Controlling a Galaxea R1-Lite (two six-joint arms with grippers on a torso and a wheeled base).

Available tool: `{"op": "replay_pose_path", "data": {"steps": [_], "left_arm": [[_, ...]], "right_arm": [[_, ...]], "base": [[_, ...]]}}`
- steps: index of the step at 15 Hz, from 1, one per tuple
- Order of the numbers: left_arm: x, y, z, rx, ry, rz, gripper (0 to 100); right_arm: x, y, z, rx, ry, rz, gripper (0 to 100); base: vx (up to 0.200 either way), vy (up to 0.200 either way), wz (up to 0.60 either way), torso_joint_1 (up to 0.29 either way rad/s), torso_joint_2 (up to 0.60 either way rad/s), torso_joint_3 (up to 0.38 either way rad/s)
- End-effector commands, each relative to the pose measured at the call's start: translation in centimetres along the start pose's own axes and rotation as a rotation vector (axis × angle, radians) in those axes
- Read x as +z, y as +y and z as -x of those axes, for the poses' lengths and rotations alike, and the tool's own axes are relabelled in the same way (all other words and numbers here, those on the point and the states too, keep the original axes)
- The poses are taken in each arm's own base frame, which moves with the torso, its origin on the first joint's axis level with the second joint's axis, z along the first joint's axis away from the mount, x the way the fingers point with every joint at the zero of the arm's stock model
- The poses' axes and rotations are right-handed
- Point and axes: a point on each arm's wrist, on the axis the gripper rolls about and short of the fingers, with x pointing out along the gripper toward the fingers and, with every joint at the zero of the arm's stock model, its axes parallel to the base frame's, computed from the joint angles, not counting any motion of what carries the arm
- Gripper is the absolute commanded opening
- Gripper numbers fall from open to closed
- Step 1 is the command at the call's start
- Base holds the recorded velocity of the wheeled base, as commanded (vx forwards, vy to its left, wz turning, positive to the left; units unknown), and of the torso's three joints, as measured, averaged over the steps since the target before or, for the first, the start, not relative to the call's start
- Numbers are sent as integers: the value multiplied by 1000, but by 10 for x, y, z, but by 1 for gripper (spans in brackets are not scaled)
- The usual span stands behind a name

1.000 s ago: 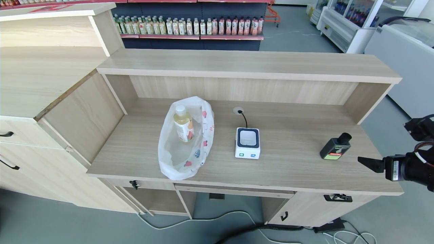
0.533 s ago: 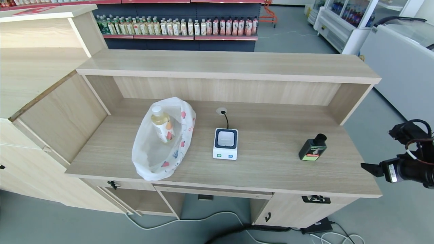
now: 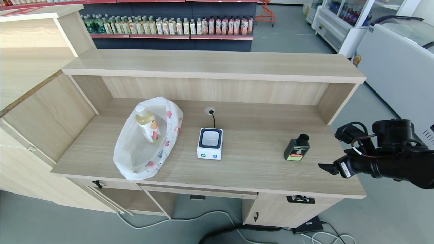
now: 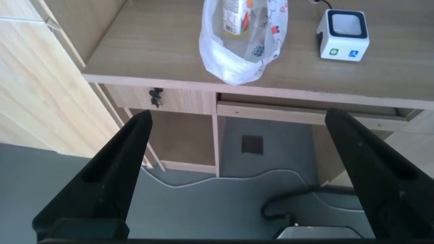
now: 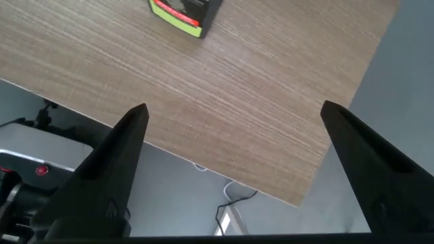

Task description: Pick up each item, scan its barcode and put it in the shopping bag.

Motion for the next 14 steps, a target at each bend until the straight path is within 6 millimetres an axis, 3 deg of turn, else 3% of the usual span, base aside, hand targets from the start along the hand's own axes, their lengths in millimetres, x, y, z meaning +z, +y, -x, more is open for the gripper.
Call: {"op": "replay_pose_path", "data": {"steps": [1, 6, 14], "left_arm": [[0, 0, 0, 2, 0, 0, 100], [0, 0, 0, 2, 0, 0, 100], [0, 0, 0, 2, 0, 0, 100]], "right_arm": [[5, 8, -30, 42, 5, 39, 100], [16, 9, -57, 48, -25, 246, 100], [27, 10, -66, 71, -78, 266, 100]], "base": [[0, 0, 0, 0, 0, 0], [0, 0, 0, 0, 0, 0], [0, 0, 0, 0, 0, 0]]}}
